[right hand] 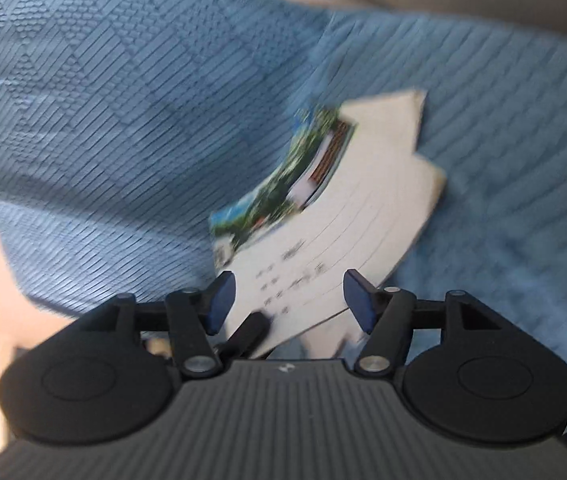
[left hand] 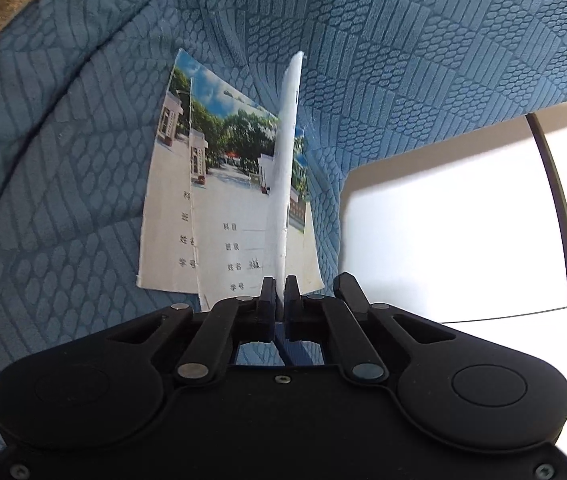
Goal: Organize objects
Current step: 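Lift the brochures with the left tool while the right tool opens, then carry the brochures with both tools toward the purple book stack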
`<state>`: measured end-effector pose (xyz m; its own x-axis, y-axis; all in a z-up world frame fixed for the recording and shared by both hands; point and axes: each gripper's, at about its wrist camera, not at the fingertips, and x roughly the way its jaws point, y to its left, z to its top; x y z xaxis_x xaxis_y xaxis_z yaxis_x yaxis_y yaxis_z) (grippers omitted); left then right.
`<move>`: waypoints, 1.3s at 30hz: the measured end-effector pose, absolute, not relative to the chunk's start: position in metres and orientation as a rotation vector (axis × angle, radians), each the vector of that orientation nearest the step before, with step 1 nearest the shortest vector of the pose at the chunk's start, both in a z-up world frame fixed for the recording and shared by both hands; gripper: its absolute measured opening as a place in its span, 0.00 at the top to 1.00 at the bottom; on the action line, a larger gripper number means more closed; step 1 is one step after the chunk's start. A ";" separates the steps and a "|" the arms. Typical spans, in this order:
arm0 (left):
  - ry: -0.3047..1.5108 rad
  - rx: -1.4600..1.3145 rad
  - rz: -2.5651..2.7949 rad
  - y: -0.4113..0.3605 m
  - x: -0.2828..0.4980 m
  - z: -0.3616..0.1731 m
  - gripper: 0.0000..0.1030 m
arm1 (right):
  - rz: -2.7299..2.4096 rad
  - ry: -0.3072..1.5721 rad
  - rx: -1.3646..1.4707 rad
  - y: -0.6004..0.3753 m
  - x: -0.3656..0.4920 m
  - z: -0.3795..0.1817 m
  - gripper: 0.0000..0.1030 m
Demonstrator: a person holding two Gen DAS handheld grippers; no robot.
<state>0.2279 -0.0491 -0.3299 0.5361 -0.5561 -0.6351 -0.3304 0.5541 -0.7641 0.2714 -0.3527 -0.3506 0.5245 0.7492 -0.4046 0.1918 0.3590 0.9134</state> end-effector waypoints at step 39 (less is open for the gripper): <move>1.024 -1.148 -0.159 0.036 0.192 -0.291 0.97 | 0.343 0.905 0.943 -0.325 0.264 -0.303 0.94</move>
<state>0.1919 0.0359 -0.2912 0.5620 -0.5826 -0.5871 -0.3765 0.4519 -0.8087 0.2644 -0.3255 -0.3033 0.5992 0.6130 -0.5150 0.1181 0.5685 0.8142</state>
